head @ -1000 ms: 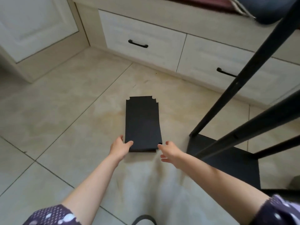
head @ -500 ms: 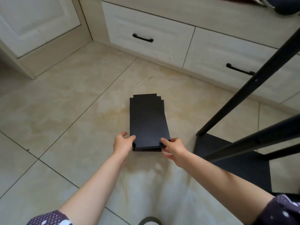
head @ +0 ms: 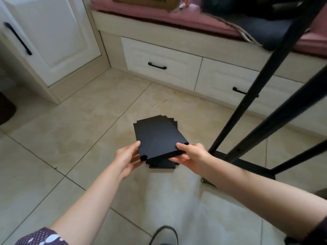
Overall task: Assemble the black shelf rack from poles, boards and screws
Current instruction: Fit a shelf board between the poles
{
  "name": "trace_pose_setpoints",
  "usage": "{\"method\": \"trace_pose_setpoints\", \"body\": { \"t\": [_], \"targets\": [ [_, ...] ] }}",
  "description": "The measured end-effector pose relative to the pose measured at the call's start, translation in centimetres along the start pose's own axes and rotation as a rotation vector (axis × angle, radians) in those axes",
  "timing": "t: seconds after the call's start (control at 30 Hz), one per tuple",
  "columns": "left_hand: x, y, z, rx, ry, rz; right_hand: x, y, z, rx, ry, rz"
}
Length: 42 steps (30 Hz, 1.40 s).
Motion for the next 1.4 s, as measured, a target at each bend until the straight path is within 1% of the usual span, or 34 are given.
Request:
{"method": "trace_pose_setpoints", "body": {
  "t": [0.13,0.3,0.4,0.53,0.63,0.73,0.87,0.93,1.03,1.1,1.27,1.4],
  "targets": [
    [-3.7,-4.9,-1.4,0.128,-0.057,0.065,2.6,-7.5,0.2,0.088,0.047,-0.023],
    [-8.9,-11.0,-1.8,0.11,-0.129,0.15,6.0,-16.6,-1.3,0.263,0.066,-0.019],
    [-12.0,-14.4,-1.9,0.118,-0.163,0.239,7.7,-21.5,-2.5,0.357,0.055,-0.015],
    [-15.8,-19.2,-1.5,0.183,-0.264,0.355,9.9,-27.1,-4.1,0.415,-0.011,-0.05],
    [-18.0,-22.2,-1.5,0.252,-0.245,0.333,11.4,-30.7,-5.4,0.439,-0.05,-0.079],
    [-19.7,-25.0,-0.9,0.377,-0.142,0.246,13.5,-34.0,-6.9,0.432,-0.094,-0.156],
    [-22.1,-28.4,1.6,0.44,-0.131,0.274,17.1,-38.0,-9.0,0.404,-0.138,-0.266],
    [-23.3,-30.0,3.4,0.455,-0.079,0.308,19.0,-39.5,-10.1,0.393,-0.135,-0.32],
    [-25.3,-31.9,5.5,0.434,-0.012,0.352,21.6,-41.1,-10.9,0.359,-0.134,-0.405],
    [-26.6,-33.1,7.5,0.458,0.017,0.353,23.6,-41.8,-11.9,0.325,-0.081,-0.467],
    [-28.9,-35.2,13.1,0.505,-0.016,0.389,27.8,-42.5,-14.2,0.225,0.089,-0.545],
    [-28.6,-36.2,17.5,0.505,-0.036,0.393,30.2,-42.3,-16.7,0.115,0.119,-0.612]
  ]
}}
Point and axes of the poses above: each hand's wrist, its own y-axis towards the middle knuckle, its own z-axis out of the palm, x = y × z, the point moved 2 cm from there along y, towards the middle knuckle, and after that the axes turned 11 degrees about y, right-handed, at the moved point
